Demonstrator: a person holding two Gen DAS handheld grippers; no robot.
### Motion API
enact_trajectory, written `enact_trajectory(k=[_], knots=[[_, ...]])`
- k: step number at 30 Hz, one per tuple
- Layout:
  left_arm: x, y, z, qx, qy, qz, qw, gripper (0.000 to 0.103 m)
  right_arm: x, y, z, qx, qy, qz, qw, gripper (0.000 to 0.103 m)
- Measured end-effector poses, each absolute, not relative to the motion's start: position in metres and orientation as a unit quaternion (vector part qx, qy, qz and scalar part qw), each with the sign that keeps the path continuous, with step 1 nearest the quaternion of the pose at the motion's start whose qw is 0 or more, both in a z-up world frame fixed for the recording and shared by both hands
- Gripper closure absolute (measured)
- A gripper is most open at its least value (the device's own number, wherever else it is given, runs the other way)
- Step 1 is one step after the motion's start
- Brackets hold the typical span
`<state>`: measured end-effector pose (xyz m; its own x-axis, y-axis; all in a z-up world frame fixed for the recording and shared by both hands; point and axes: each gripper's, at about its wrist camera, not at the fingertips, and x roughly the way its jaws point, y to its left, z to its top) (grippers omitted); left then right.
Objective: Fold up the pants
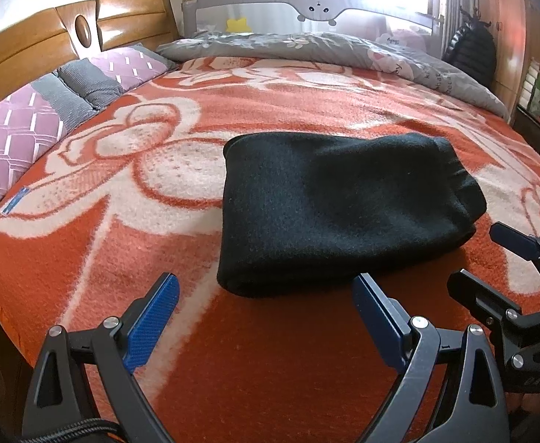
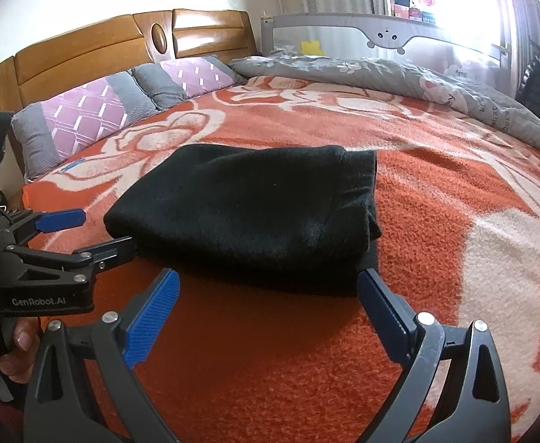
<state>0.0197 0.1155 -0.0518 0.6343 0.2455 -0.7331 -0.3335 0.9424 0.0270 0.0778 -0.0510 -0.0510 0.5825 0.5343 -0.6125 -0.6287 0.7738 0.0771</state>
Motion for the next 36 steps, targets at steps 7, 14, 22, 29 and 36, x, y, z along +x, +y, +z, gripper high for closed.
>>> enact_trajectory(k=[7,14,22,29,36], knots=[[0.019,0.1151,-0.0505,-0.051,0.393,0.164,0.903,0.008,0.0767,-0.0513,-0.0483,-0.075,0.314,0.33,0.887,0.006],[0.0208,0.1163,-0.052,-0.05,0.399,0.164,0.901,0.008,0.0767,-0.0511,-0.048,-0.075,0.314,0.33,0.887,0.006],[0.0209,0.1164,-0.0506,-0.051,0.4,0.165,0.9,0.008,0.079,-0.0542,-0.0467,-0.071,0.314,0.327,0.889,0.006],[0.0219,0.1164,-0.0458,-0.051,0.399,0.168,0.9,0.007,0.0842,-0.0583,-0.0421,-0.066,0.312,0.325,0.89,0.006],[0.023,0.1154,-0.0436,-0.052,0.402,0.167,0.899,0.007,0.0846,-0.0588,-0.0413,-0.066,0.312,0.325,0.89,0.006]])
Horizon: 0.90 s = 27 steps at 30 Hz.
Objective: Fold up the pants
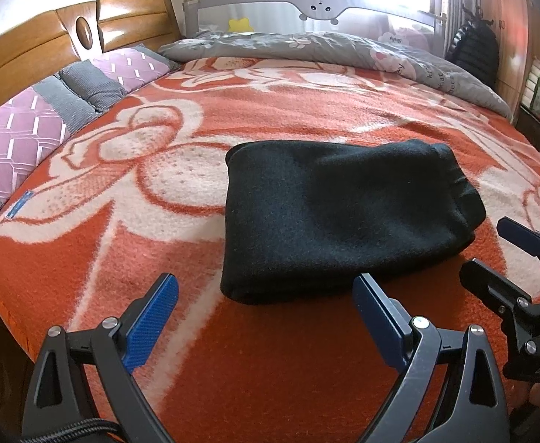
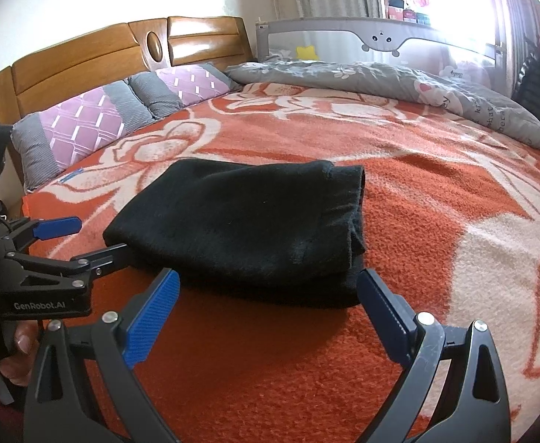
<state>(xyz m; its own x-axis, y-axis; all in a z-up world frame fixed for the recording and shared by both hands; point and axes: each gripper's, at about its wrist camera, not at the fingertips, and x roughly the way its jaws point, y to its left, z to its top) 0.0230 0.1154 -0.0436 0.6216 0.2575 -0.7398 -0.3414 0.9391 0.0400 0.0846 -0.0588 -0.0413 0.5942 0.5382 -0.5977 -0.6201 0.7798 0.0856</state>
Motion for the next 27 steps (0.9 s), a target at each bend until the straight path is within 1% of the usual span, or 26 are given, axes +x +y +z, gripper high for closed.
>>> enact_trajectory(k=[27], knots=[[0.0286,0.1179,-0.0387,-0.06,0.406,0.171,0.895,0.006,0.0863,-0.0547,-0.0339,-0.069,0.31,0.328,0.89,0.006]])
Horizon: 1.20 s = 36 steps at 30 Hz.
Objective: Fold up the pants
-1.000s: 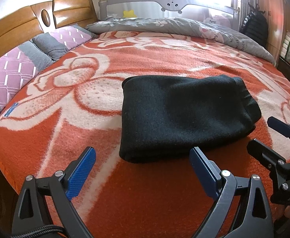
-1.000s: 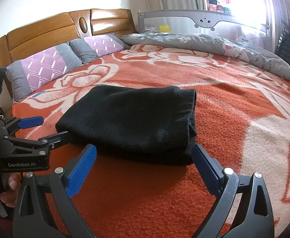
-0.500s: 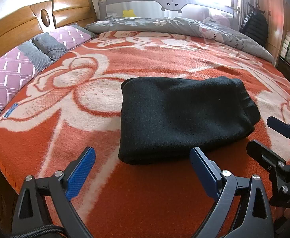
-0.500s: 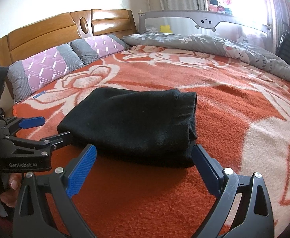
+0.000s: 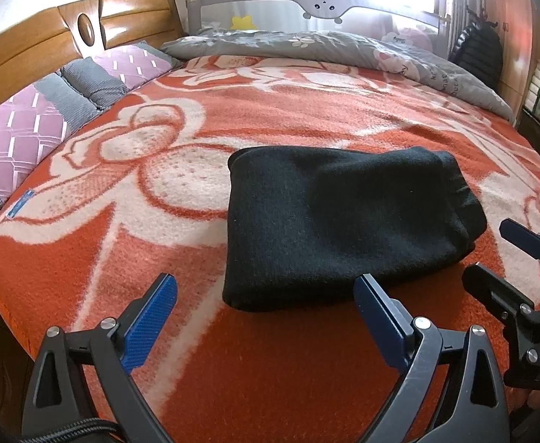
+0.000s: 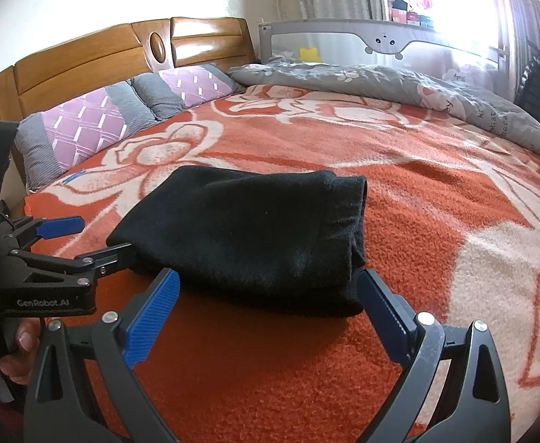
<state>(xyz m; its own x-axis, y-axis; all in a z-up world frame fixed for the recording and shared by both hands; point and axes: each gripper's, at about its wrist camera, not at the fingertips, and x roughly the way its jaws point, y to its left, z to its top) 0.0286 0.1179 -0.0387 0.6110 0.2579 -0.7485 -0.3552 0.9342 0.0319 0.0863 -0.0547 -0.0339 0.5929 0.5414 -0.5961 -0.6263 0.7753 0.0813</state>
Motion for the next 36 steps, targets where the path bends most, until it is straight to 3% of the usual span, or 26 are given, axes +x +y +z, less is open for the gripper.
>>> enact_trajectory(k=[36], knots=[[0.046,0.124,-0.032,-0.063,0.419,0.18,0.888,0.006,0.107,-0.057,-0.029,-0.075,0.335,0.31,0.887,0.006]])
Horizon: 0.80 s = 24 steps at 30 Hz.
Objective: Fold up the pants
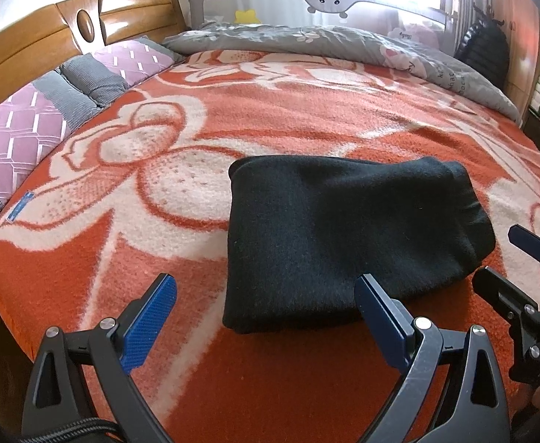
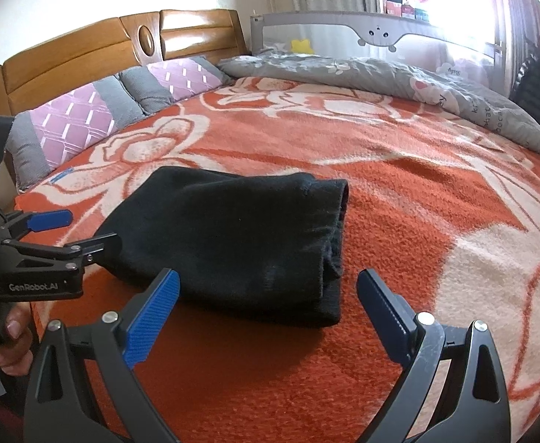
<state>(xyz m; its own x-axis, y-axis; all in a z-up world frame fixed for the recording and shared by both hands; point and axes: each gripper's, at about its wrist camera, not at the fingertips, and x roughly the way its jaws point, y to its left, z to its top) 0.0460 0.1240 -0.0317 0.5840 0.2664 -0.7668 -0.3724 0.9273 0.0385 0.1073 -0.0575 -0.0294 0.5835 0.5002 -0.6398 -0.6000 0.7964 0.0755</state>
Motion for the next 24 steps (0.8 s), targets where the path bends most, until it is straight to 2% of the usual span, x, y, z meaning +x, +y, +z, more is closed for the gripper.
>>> enact_trajectory(k=[10,24], knots=[[0.052,0.125,-0.029,-0.058,0.418,0.186,0.887,0.008,0.109,-0.056,-0.026,-0.073,0.338,0.313,0.885,0.006],[0.058,0.13,-0.029,-0.08,0.431,0.192,0.878,0.006,0.112,-0.056,-0.024,-0.068,0.337,0.313,0.886,0.006]])
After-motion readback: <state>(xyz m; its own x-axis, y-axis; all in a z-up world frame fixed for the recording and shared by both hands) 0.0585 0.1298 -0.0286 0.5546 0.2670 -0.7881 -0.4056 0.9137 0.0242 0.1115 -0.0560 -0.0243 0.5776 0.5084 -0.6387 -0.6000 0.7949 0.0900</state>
